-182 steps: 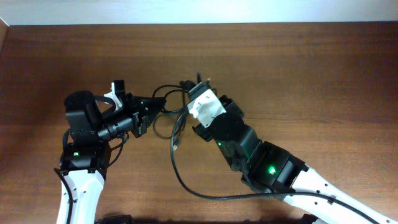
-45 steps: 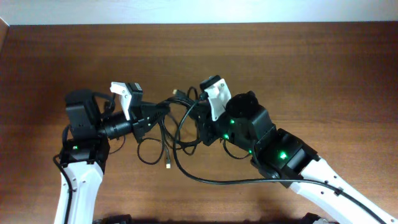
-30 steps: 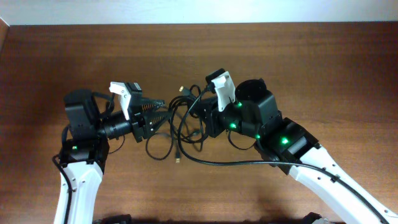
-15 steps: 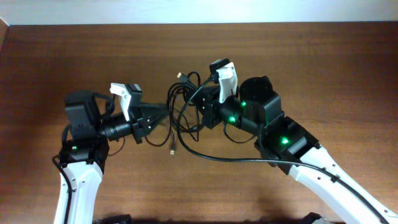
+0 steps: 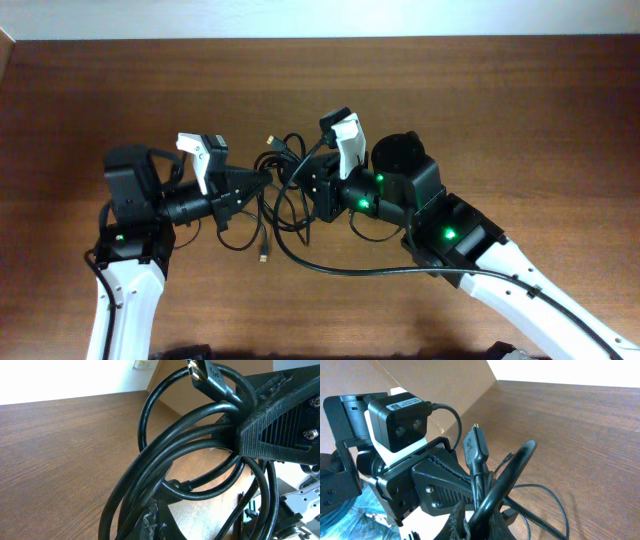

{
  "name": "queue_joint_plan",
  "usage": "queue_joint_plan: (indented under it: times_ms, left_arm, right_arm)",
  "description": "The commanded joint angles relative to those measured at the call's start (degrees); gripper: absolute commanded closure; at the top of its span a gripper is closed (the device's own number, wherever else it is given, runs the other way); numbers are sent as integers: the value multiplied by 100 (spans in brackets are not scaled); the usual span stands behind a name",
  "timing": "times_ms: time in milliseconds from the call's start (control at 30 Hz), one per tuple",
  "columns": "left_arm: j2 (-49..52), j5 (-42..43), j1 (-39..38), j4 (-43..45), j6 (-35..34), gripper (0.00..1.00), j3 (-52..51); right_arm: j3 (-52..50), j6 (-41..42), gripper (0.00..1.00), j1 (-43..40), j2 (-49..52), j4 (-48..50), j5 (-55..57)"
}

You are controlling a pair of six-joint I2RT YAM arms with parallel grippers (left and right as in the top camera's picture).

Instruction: Untangle cables

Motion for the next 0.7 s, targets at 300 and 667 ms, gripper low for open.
queue_joint_plan:
  times_ms: [300,667]
  left_arm:
    - [-238,667,9,1132,-1250,99,17]
    - [-240,348,2,-765,-1753,73,15]
  right_arm:
    - [85,22,96,-577,-33,-1165,1360]
    - [85,48,95,-573,-33,601,-343]
